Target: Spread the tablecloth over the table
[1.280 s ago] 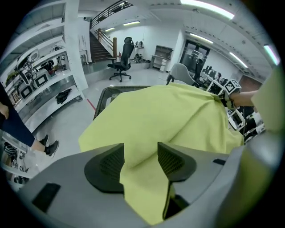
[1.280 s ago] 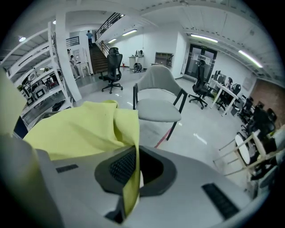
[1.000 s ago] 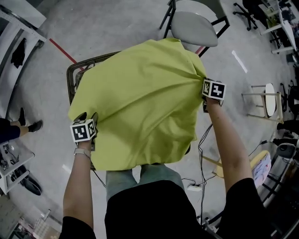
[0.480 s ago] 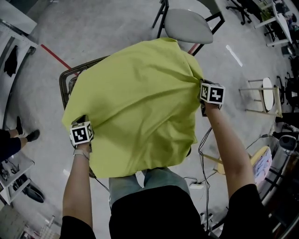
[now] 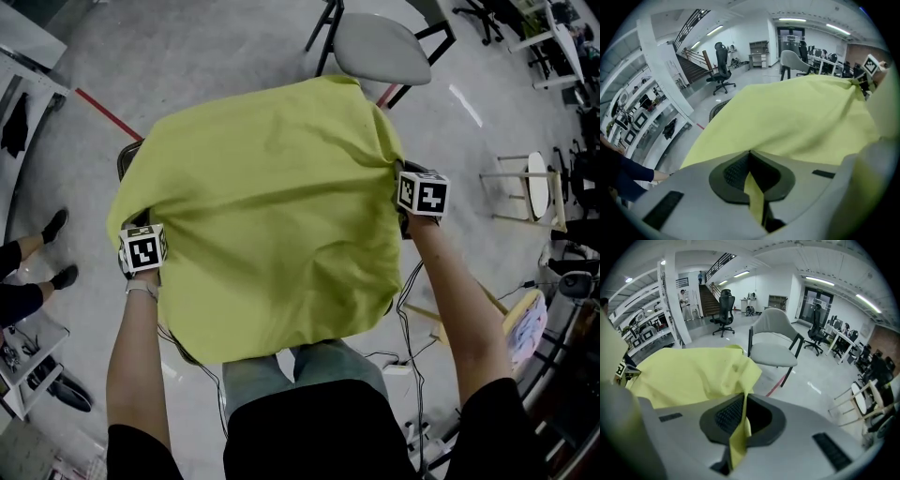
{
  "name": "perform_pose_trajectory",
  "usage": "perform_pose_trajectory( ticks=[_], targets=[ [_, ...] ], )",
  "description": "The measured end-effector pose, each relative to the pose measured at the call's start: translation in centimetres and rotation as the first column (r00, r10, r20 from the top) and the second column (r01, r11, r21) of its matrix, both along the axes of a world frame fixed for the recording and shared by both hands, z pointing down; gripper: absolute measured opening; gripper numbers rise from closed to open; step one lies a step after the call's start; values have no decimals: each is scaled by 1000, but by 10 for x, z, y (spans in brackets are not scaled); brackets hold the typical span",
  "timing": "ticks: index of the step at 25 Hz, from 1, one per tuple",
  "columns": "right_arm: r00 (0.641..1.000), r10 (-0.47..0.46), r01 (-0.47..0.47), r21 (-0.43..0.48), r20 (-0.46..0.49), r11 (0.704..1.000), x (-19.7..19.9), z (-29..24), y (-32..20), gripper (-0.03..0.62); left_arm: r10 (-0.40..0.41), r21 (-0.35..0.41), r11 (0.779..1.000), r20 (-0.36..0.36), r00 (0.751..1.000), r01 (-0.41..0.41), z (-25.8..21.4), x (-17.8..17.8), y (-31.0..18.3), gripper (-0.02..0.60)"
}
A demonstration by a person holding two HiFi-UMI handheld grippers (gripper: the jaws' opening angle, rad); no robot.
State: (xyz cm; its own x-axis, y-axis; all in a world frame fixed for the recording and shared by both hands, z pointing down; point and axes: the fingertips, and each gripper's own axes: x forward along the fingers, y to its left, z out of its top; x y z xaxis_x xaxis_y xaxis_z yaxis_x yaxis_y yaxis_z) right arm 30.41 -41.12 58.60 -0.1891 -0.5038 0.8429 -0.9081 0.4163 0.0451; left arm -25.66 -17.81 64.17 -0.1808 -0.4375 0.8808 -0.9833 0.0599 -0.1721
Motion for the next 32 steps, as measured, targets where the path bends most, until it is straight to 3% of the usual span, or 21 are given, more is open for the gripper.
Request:
perform_pose_trajectory(
  ticks=[11, 17, 21, 25, 30, 32],
  targets=[
    [1000, -23, 23, -8, 8, 1000, -50, 4, 13, 14, 60, -3, 998, 66, 996, -60, 1, -67, -46, 12],
    [1000, -4, 5, -1, 17, 1000, -63, 9, 8, 14, 129, -20, 992, 82, 988, -128, -1, -84, -74, 12],
    [1000, 6, -6, 14, 19, 1000, -68, 10, 0, 14, 107, -28, 994, 48, 993, -105, -1, -92, -92, 12],
    [999, 22, -23, 27, 36, 999, -69, 7, -5, 14, 37, 13, 999, -33, 999, -36, -3, -90, -96, 14],
    [996, 18, -21, 40, 84, 999, -69, -2, 0, 28, 81, 65, 995, -46, 996, -78, -18, -68, -81, 15],
    [995, 10, -14, 39, 102, 999, -70, -4, 4, 72, 86, 93, 992, -63, 994, -80, -26, -58, -73, 15]
  ],
)
